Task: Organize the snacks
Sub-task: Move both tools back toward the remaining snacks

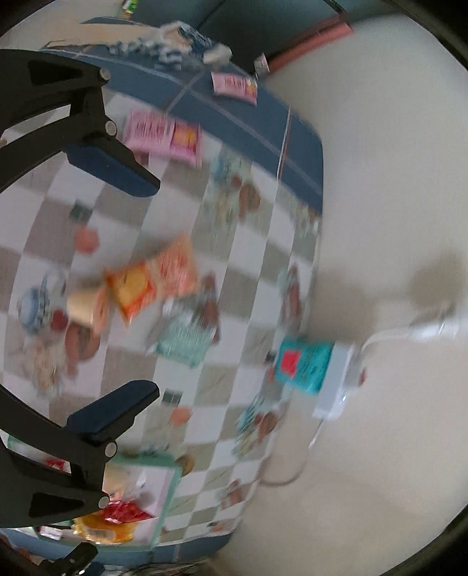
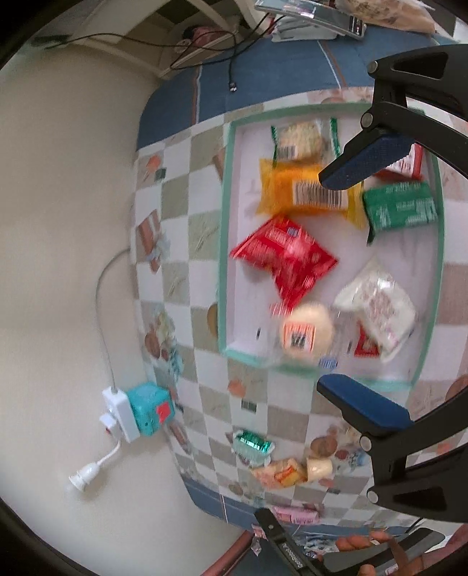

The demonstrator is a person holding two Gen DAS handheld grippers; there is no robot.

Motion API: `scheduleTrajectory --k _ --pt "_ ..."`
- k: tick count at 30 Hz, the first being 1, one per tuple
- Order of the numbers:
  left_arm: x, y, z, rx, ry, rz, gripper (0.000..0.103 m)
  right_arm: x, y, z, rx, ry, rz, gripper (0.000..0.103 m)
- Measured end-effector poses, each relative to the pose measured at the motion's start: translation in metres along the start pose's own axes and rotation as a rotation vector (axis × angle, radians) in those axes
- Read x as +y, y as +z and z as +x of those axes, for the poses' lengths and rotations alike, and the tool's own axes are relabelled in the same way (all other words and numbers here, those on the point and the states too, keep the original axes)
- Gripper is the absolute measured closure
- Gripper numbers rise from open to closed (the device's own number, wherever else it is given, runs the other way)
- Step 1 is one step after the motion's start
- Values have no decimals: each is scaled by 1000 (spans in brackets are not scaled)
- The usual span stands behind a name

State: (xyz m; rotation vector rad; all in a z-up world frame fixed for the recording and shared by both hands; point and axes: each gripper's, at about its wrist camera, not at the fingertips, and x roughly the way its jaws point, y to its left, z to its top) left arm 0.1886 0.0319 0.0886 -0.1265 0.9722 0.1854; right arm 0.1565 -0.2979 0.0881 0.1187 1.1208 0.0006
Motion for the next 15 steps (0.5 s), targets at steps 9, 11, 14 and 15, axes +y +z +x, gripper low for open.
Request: scheduleTrajectory --k 9,11,14,15 --pt "92 1 -11 -28 74 -169 1 67 6 -3 -79 73 -52 0" --pt "109 0 -12 -30 77 -200 1 83 7 1 -68 90 -81 0" --pt "128 -3 -12 -31 72 -237 1 104 5 7 -62 72 -100 0" --pt "131 -3 -11 -30 76 -244 1 113 5 13 -35 41 -102 0"
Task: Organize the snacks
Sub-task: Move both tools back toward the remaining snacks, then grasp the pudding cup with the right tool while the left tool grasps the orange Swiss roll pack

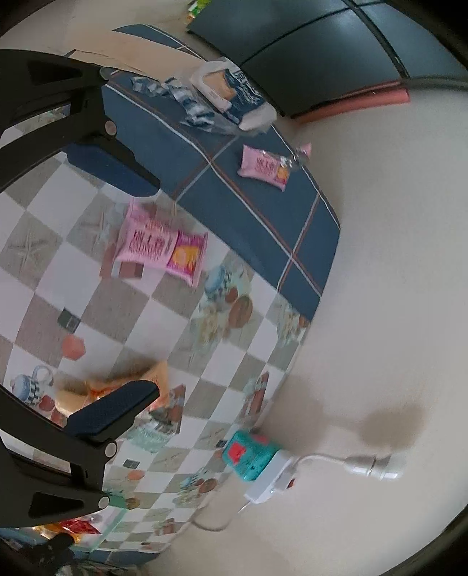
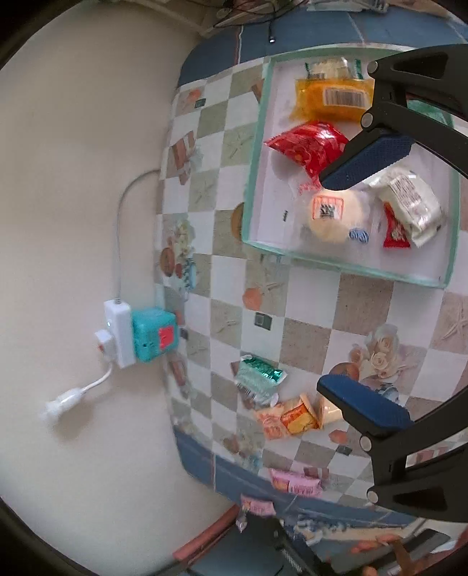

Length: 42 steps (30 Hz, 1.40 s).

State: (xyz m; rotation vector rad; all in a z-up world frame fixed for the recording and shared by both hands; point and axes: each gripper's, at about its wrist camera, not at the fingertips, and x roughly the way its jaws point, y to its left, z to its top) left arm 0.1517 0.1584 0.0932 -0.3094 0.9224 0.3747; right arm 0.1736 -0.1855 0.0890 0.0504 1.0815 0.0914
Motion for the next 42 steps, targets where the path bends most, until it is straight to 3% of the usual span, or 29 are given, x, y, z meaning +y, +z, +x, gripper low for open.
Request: scheduleTrajectory --k 4,6,13,19,23,33,42 --pt "17 1 7 21 10 -26 1 24 -2 25 124 -129 -58 0" --pt "24 0 12 44 -5 -56 1 31 -5 29 116 -156 -82 0" --pt "29 -2 26 81 -41 -90 1 53 -12 32 26 43 -75 1" --pt "19 -6 44 152 -80 -85 1 83 -20 50 41 45 -150 1" --pt "9 -12 58 196 -94 -67 1 101 -26 59 29 105 -177 2" --pt "-6 -18 76 262 -91 -16 2 142 -43 85 48 144 -289 15" --pt "-13 -18 85 272 -141 -23 2 151 -48 104 65 146 -303 33"
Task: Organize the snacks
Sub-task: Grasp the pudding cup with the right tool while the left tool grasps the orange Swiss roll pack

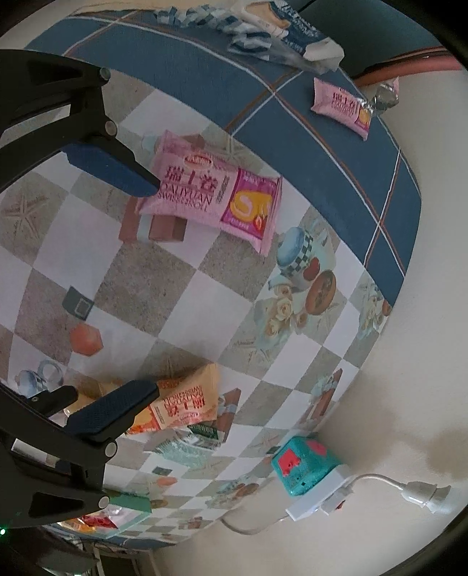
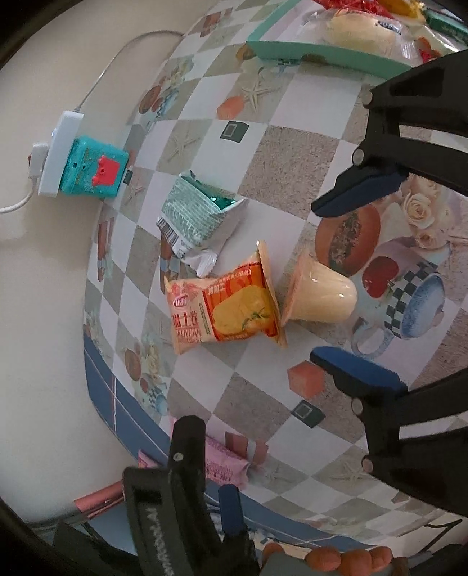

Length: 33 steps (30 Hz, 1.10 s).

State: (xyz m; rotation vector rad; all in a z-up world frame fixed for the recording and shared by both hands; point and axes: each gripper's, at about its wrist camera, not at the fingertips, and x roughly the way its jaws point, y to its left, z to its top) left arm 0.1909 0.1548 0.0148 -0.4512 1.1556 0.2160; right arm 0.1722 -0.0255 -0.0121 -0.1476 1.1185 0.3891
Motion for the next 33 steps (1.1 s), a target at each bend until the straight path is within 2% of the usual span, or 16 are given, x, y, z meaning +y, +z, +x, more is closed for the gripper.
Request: scheduleTrajectory --k 3,6,8,12,17,23,26,29,32,33 --pt "-5 0 4 5 -17 -5 2 -6 1 4 4 4 25 40" --pt "-13 0 8 9 -47 2 2 -13 -1 7 2 33 47 51" --pt "-19 0 11 11 -60 10 2 -16 -1 6 -5 30 53 51" --pt "-32 0 17 10 -95 21 2 -20 0 5 -20 48 52 63" --pt "-46 -1 25 5 -146 30 4 -29 0 3 -39 65 67 66" --pt "-64 -4 39 10 -164 66 18 -52 1 -7 -73 59 107 66" --pt "-73 -7 46 17 -168 95 30 -63 2 -14 -90 47 119 66" --pt "-82 -12 51 23 -157 127 31 -70 2 -19 -105 41 131 66" --pt "-88 -15 56 29 -147 152 52 -76 1 -23 -117 36 140 66" --pt "-89 -16 57 29 -137 160 56 -77 0 -24 -121 37 143 66"
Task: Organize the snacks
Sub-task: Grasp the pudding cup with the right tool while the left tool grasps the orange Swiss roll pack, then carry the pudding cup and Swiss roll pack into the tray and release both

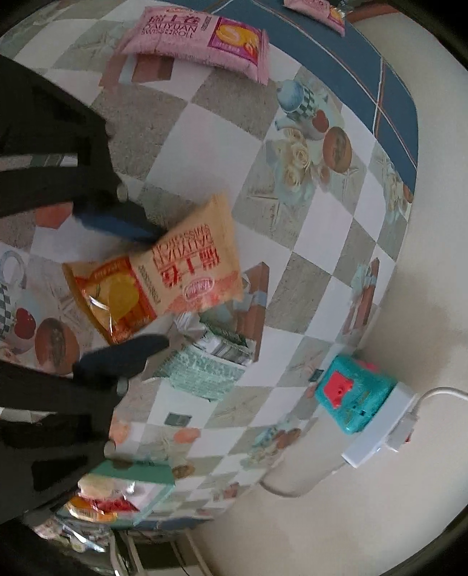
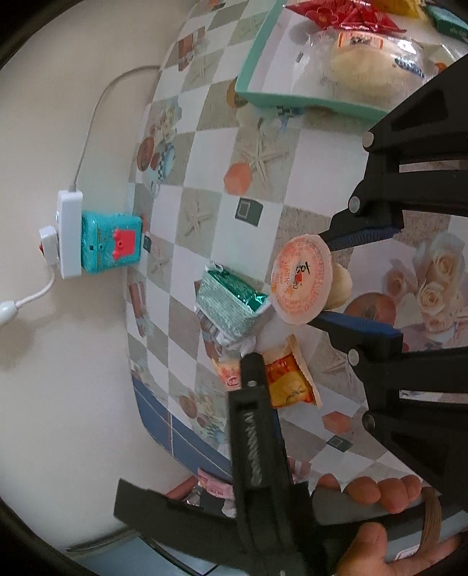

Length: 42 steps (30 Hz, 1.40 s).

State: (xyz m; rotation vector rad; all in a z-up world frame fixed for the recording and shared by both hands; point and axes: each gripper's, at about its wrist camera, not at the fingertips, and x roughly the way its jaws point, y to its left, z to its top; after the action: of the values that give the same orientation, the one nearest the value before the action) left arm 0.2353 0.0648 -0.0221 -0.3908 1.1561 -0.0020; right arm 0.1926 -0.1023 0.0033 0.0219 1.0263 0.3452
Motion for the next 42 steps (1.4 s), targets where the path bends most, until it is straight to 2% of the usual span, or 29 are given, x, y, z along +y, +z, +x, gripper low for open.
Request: scheduleTrajectory --k 3,6,17,24,31,34,42 --pt "-1 -1 -2 -9 5 6 65 -4 -1 -5 -12 -1 8 66" --pt "0 0 -9 -29 -1 -2 67 -8 -2 -10 -25 -2 24 66" --pt "-7 6 -64 -167 20 3 68 -25 -6 -42 -81 -25 87 66" --pt "-35 6 -95 -238 11 52 68 -48 -10 -66 -123 -54 157 66" --pt "-85 0 -111 -271 -18 158 68 -95 -17 -104 -177 -175 263 66" --pt "-110 -4 -112 -270 -43 207 68 -122 -22 -124 -206 -255 314 66" --pt "-174 -25 -106 -253 -110 353 68 -188 -40 -170 -262 -388 459 66"
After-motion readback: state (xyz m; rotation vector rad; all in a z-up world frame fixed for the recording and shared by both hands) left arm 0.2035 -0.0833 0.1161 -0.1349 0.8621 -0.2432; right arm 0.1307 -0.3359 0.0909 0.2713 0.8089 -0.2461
